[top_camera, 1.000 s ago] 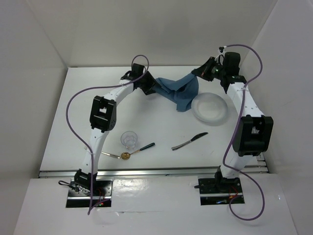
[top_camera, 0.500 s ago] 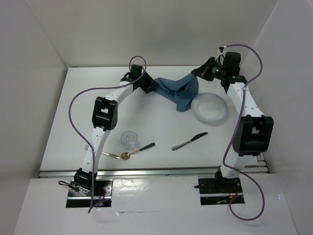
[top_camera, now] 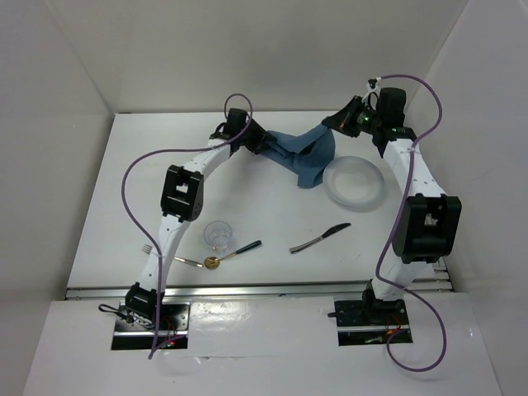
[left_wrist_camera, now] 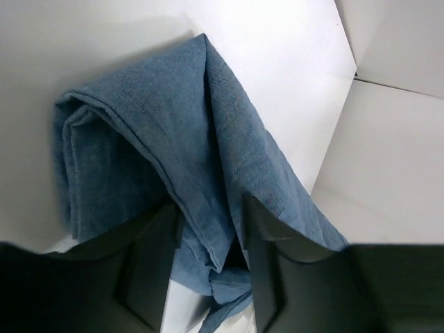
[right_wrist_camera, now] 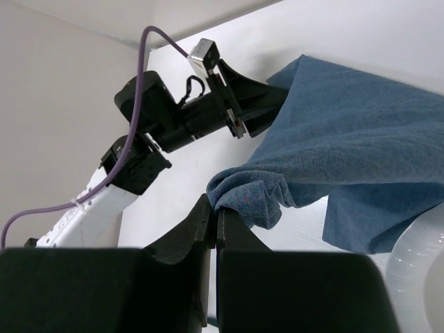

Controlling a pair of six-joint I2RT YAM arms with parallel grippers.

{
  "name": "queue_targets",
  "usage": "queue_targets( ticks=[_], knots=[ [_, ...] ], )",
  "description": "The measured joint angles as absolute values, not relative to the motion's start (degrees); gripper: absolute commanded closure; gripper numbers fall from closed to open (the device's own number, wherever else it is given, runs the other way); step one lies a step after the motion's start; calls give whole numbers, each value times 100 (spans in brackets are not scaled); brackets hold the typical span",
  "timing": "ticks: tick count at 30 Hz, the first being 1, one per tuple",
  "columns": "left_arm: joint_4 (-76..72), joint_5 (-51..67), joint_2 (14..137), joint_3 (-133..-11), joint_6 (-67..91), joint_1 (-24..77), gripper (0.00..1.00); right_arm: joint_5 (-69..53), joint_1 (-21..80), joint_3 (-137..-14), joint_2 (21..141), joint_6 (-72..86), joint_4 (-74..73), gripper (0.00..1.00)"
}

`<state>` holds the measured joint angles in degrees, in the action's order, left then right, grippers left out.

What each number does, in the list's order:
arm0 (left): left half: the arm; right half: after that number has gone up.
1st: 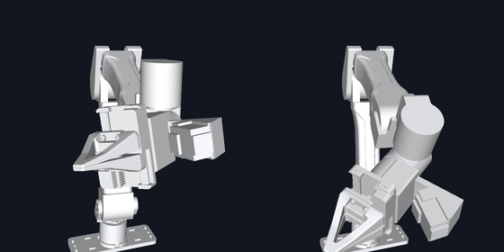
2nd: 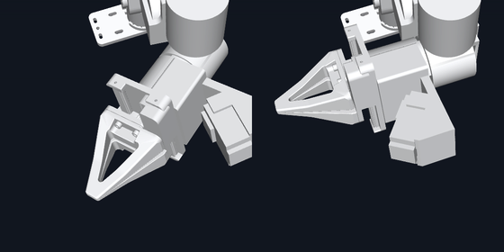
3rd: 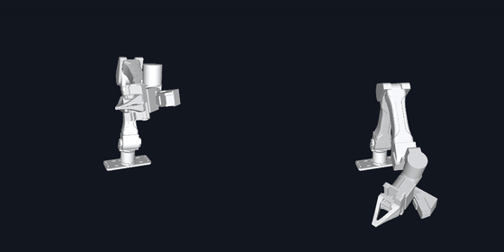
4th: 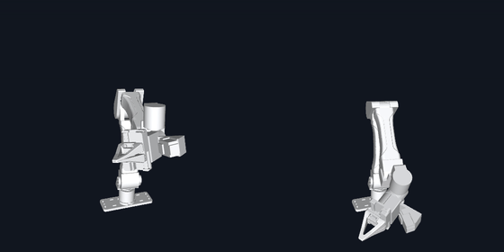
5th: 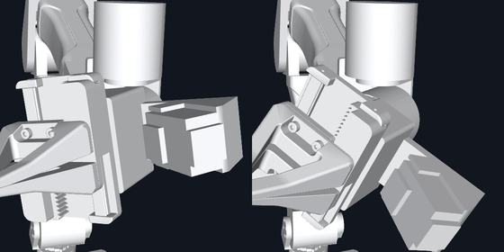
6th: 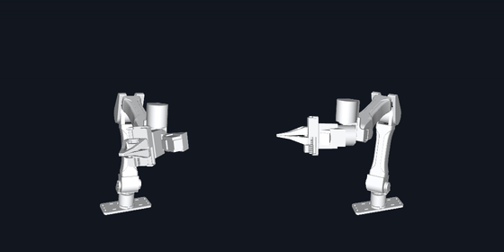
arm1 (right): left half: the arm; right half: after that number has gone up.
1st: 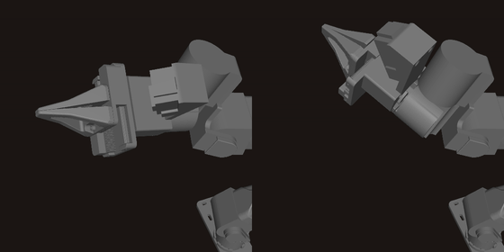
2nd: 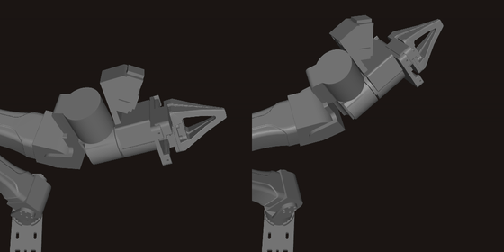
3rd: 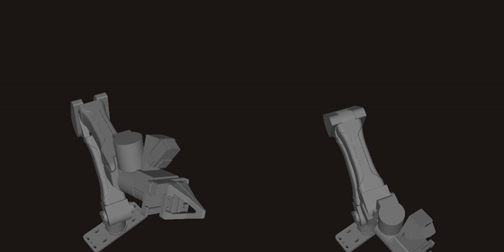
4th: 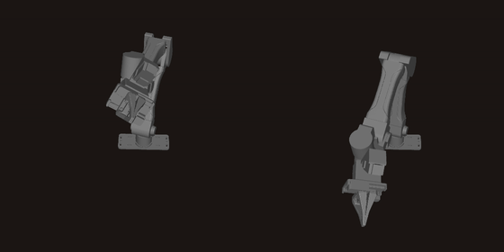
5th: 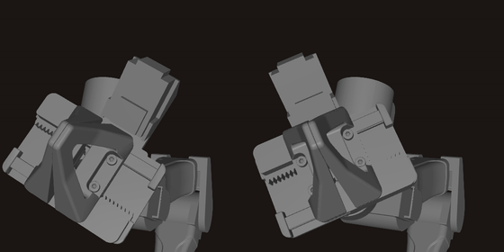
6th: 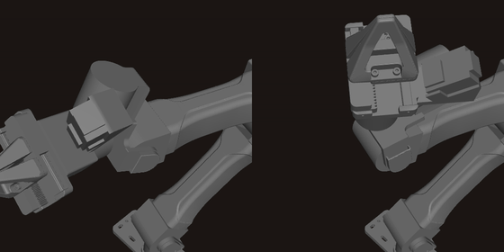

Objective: Set the dinner table for one person

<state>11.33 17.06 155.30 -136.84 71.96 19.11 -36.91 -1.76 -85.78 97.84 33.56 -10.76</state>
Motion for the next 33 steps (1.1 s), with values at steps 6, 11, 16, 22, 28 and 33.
queue_targets(
  ticks=[6,11,16,22,28,33],
  knots=[
    [1085,1717,15673,-13699,7251,1951,77,-3741,-176,-8569,9784,3347,-1079,100],
    [1037,1688,15598,-13555,7102,1940,100,-3758,-176,-8569,9784,3332,-1081,100],
    [1146,1702,15244,-13251,6864,1796,100,-3763,-196,-8665,9815,3332,-1129,100],
    [1210,1929,14446,-13314,6748,1164,100,-4003,-250,-10855,11091,3361,-1256,100],
    [954,2521,13428,-13657,6742,163,100,-4338,-301,-13028,12335,3531,-1337,100],
    [607,3089,11845,-12427,6545,-729,100,-4469,-318,-10934,11128,3583,-893,100]
  ],
)
